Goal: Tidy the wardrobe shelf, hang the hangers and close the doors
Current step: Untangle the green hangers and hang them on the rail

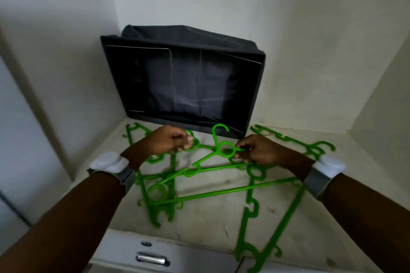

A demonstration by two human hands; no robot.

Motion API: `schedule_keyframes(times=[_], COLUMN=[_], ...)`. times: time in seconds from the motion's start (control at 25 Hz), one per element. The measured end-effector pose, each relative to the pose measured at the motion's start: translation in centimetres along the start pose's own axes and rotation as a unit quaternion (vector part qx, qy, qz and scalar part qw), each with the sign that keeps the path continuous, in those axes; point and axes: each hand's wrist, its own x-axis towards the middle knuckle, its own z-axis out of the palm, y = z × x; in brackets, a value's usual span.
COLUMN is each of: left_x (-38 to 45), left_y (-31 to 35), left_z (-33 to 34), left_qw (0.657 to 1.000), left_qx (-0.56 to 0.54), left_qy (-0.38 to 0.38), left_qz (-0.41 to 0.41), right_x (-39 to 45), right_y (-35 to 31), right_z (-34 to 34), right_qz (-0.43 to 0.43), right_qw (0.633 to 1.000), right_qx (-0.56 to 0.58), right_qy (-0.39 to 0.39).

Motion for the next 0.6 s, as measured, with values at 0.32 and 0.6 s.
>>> schedule_keyframes(times=[0.32, 0.6], left_x=[-2.3, -2.1], left_y=[-4.5, -4.8], left_z=[-3.4, -3.2], left_qw=[0.990, 0.981], left_qx=[0.118, 0.155], left_qy=[0.022, 0.033], left_qz=[-0.074, -0.115], right_x=[4.4, 4.3], right_y=[-1.2, -1.3], right_z=[2.7, 2.1], right_qz=[-0.068, -0.054], right_qw=[0.995, 0.993], right_qx=[-0.063, -0.064], right_qy=[0.030, 0.089])
